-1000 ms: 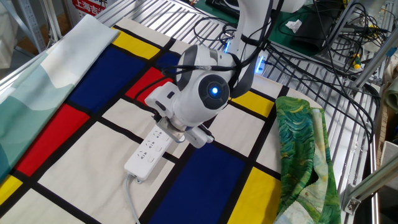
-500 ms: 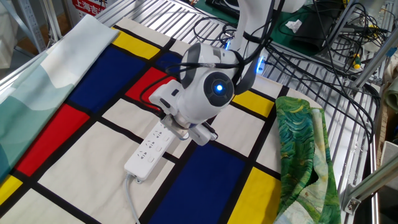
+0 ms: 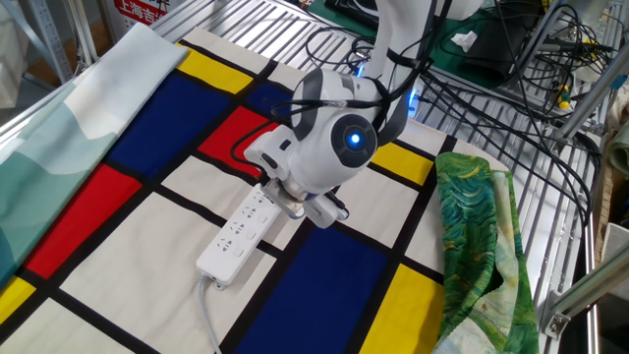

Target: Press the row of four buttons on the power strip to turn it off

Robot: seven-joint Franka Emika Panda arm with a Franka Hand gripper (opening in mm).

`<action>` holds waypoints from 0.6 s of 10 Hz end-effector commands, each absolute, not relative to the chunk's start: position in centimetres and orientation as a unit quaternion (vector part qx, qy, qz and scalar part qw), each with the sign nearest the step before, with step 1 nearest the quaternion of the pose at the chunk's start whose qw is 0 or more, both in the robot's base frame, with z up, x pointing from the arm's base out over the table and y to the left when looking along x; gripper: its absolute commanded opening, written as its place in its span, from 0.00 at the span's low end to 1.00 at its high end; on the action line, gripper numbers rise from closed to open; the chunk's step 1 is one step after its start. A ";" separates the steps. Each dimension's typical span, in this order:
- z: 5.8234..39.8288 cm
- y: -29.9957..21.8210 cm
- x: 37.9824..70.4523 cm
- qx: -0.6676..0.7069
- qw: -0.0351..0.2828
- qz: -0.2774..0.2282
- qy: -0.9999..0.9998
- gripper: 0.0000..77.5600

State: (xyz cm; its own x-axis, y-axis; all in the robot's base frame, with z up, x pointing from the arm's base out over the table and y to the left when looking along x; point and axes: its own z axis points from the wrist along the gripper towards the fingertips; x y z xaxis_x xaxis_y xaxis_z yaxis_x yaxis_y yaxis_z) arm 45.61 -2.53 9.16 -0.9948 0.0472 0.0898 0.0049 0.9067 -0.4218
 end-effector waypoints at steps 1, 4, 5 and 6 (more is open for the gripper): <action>9.1 -2.7 45.7 -0.013 0.047 0.216 -0.975 0.00; 8.9 -2.7 45.6 -0.014 0.046 0.215 -0.975 0.00; 8.8 -2.7 45.6 -0.014 0.047 0.215 -0.975 0.00; 8.8 -2.7 45.6 -0.014 0.047 0.215 -0.975 0.00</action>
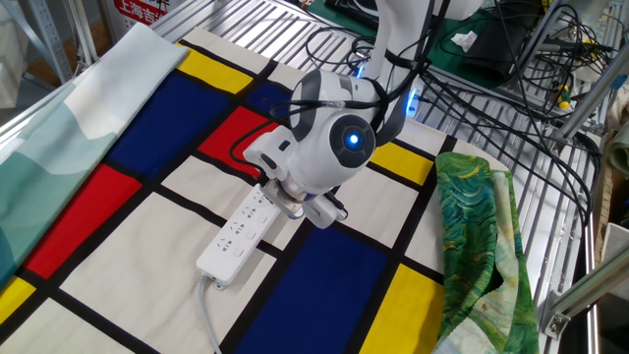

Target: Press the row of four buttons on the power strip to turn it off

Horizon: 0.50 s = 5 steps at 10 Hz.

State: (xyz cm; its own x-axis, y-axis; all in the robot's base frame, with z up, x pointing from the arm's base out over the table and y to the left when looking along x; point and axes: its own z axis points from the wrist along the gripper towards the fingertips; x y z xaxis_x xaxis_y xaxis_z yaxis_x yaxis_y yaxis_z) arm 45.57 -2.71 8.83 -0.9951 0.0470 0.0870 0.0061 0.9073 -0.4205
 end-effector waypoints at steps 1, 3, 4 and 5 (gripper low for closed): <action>8.7 -2.7 45.5 -0.015 0.046 0.215 -0.975 0.00; 8.5 -2.8 45.6 -0.014 0.046 0.215 -0.975 0.00; 8.4 -2.8 45.6 -0.014 0.046 0.215 -0.976 0.00; 8.3 -2.8 45.5 -0.015 0.046 0.215 -0.975 0.00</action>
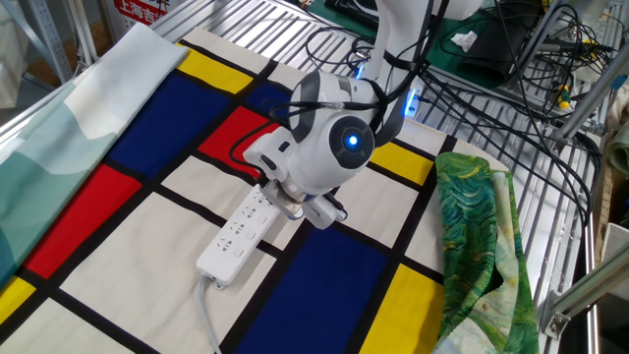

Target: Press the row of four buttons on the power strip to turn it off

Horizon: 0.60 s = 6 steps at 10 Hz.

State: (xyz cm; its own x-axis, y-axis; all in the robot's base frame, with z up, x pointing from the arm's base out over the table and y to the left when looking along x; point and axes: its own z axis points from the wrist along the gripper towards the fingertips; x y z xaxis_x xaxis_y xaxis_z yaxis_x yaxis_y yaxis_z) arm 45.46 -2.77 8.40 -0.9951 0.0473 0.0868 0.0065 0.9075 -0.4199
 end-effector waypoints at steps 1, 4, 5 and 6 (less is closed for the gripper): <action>8.3 -2.8 45.5 -0.015 0.046 0.215 -0.975 0.00; 8.0 -2.8 45.1 -0.019 0.045 0.215 -0.975 0.00; 8.0 -2.8 45.0 -0.019 0.045 0.215 -0.975 0.00; 8.0 -2.8 45.0 -0.019 0.045 0.215 -0.975 0.00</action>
